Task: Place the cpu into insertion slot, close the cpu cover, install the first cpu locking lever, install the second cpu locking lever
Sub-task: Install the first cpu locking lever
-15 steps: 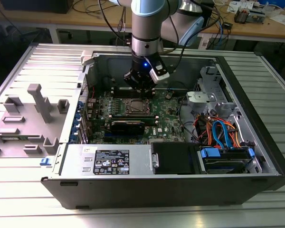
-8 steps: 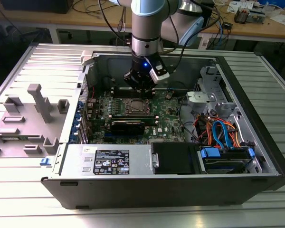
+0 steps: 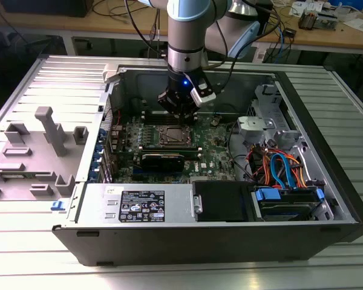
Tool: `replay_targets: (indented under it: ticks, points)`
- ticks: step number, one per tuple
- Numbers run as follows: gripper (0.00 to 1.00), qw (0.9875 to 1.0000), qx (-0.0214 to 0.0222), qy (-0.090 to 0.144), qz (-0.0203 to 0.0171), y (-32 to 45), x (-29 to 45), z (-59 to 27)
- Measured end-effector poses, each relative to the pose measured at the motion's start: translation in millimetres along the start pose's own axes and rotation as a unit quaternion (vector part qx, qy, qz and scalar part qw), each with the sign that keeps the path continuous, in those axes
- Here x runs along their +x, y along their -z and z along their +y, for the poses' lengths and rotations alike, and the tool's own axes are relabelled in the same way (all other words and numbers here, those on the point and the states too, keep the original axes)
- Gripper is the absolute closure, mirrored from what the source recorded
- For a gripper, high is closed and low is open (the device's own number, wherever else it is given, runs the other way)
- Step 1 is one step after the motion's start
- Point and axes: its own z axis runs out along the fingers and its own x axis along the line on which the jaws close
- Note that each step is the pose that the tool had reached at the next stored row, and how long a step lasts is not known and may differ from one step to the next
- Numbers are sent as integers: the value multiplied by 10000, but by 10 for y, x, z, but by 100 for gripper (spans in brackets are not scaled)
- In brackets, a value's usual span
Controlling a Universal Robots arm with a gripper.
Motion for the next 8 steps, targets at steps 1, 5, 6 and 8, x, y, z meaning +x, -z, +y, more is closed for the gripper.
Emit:
replay_targets:
  ticks: [1,5,6,8]
  points:
    - [89,10000,0,-3,0,0,-1,-5]
    - [89,10000,0,-11,0,-1,-1,-6]
    - [89,10000,1,-11,0,-1,-1,-6]
    - [89,10000,0,-11,-1,-1,-1,-6]
